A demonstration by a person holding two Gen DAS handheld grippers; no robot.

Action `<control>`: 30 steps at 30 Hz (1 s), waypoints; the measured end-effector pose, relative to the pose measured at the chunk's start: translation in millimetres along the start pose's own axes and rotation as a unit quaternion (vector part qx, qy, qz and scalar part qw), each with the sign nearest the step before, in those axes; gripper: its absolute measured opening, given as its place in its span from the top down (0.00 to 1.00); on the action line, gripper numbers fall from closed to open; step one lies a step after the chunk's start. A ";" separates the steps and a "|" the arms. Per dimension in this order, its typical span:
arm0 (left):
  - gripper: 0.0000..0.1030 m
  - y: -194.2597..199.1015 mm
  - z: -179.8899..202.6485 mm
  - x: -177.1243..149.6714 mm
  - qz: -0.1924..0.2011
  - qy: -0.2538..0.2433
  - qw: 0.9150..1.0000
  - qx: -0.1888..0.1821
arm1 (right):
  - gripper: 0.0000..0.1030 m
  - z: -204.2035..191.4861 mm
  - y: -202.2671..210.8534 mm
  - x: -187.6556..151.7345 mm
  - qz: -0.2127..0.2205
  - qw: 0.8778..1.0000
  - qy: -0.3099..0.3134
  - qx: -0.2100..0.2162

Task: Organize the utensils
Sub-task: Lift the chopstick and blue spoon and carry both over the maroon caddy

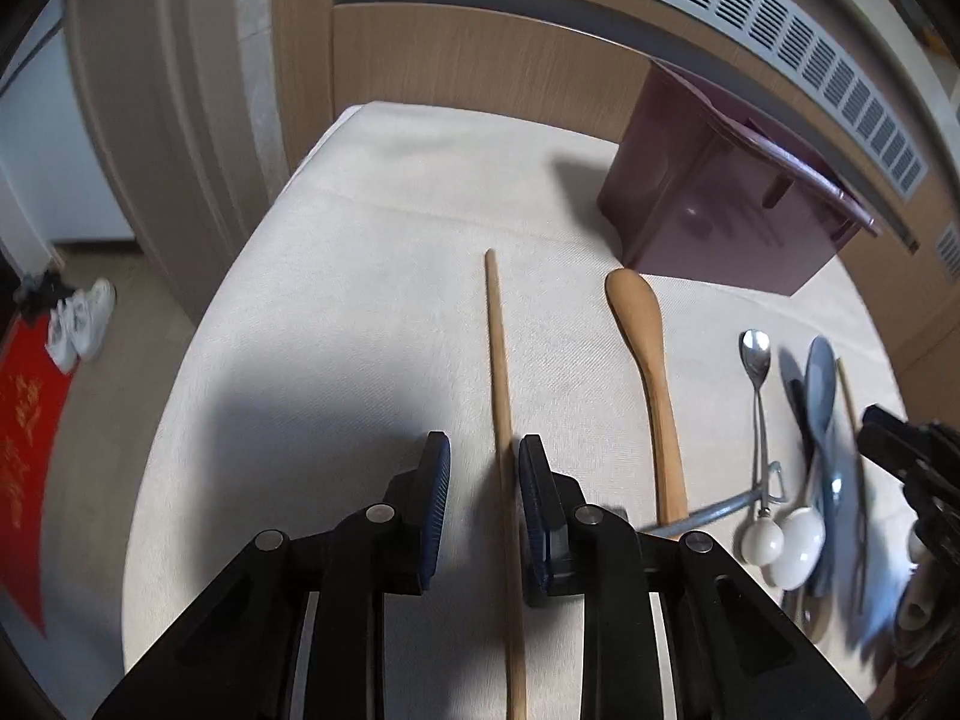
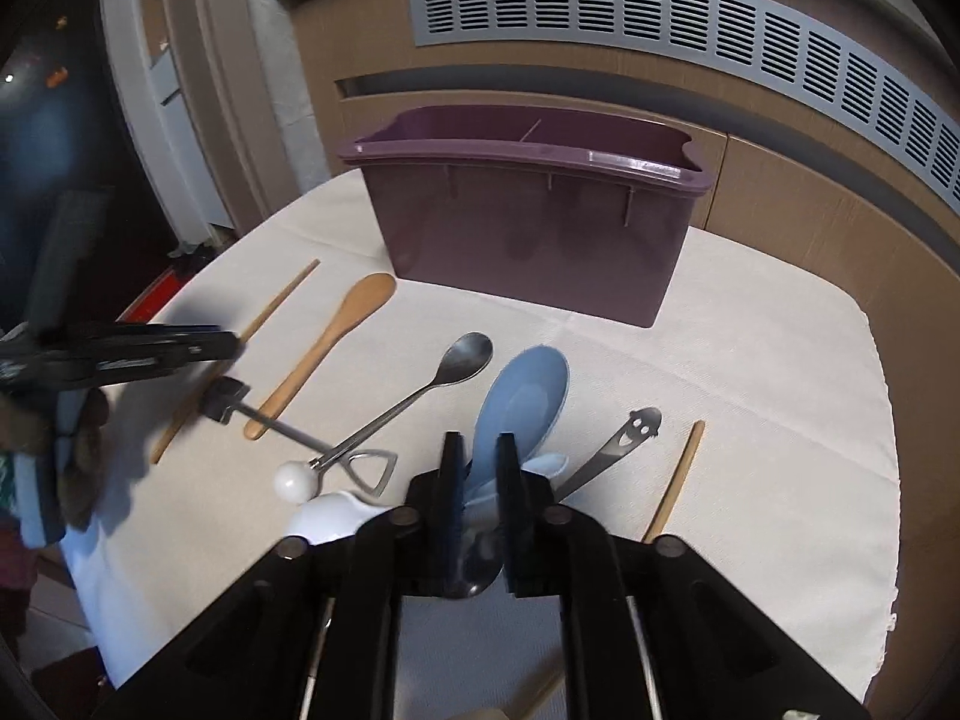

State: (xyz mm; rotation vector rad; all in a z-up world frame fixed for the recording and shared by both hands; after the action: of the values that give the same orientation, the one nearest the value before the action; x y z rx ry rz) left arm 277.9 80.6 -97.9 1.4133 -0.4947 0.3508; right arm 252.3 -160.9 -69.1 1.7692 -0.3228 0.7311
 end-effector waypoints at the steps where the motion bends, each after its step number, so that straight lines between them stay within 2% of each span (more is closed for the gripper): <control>1: 0.76 -2.1 2.3 3.5 -0.006 -0.007 1.000 0.001 | 0.78 1.1 3.2 -1.5 0.004 1.000 0.001 -0.003; 5: 0.77 -11.5 5.6 16.0 -0.031 -0.010 0.999 0.013 | 0.76 7.7 4.3 -1.5 0.009 1.000 -0.010 -0.019; 8: 0.77 -16.8 5.3 26.3 -0.062 0.012 0.998 0.007 | 0.73 14.9 1.8 -0.2 0.004 0.999 -0.027 -0.024; 9: 0.77 -19.4 8.0 30.9 -0.072 0.006 0.997 0.007 | 0.73 17.5 0.1 0.8 0.000 0.999 -0.034 -0.025; 10: 0.80 -20.4 11.2 32.3 -0.073 -0.005 0.997 0.015 | 0.73 20.1 -1.1 2.1 -0.003 0.999 -0.044 -0.028; 11: 0.90 -20.7 15.5 32.4 -0.070 -0.016 0.997 0.026 | 0.73 23.1 -1.5 3.1 -0.003 0.998 -0.053 -0.030; 12: 0.92 -20.3 21.5 30.9 -0.059 -0.031 0.997 0.039 | 0.73 25.3 -1.3 3.8 -0.003 0.998 -0.061 -0.029; 14: 0.95 -14.9 27.2 24.9 -0.036 -0.034 0.998 0.038 | 0.73 28.5 -0.5 5.1 -0.002 0.997 -0.077 -0.022; 17: 0.95 4.7 28.4 10.2 0.025 -0.001 1.000 0.010 | 0.72 26.7 -5.8 9.1 -0.013 0.996 -0.090 -0.011; 18: 0.95 14.5 27.1 4.1 0.054 0.015 0.998 0.007 | 0.72 24.9 -9.3 11.5 -0.018 0.996 -0.093 -0.009; 22: 0.95 43.7 18.9 -13.6 0.126 0.067 0.990 -0.008 | 0.72 18.0 -26.6 21.0 -0.028 0.993 -0.107 -0.030; 25: 0.94 58.8 11.5 -19.3 0.154 0.088 0.984 -0.027 | 0.70 10.1 -42.7 26.7 -0.043 0.992 -0.109 -0.039; 27: 0.95 67.7 8.8 -19.8 0.163 0.090 0.982 -0.032 | 0.70 2.1 -56.9 28.8 -0.068 0.991 -0.102 -0.052; 28: 0.94 69.8 8.1 -20.9 0.165 0.091 0.982 -0.032 | 0.67 -2.4 -60.0 29.4 -0.069 0.991 -0.091 -0.063; 30: 0.95 72.4 8.4 -21.8 0.169 0.092 0.981 -0.037 | 0.69 -10.6 -61.1 30.0 -0.062 0.993 -0.063 -0.077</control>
State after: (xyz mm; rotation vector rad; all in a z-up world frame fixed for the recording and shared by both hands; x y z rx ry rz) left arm 221.2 83.2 -47.3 1.2107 -0.5900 0.7225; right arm 306.2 -126.8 -95.3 1.6762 -0.3401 0.4945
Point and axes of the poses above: each gripper's, at about its wrist camera, not at the fingertips, and y roughly against the way its jaws point, z to its right, x to its top, the point moved 1 cm from there along -y, roughly the way its jaws point, and after that the axes turned 8 degrees about -y, right-handed, at the moved point
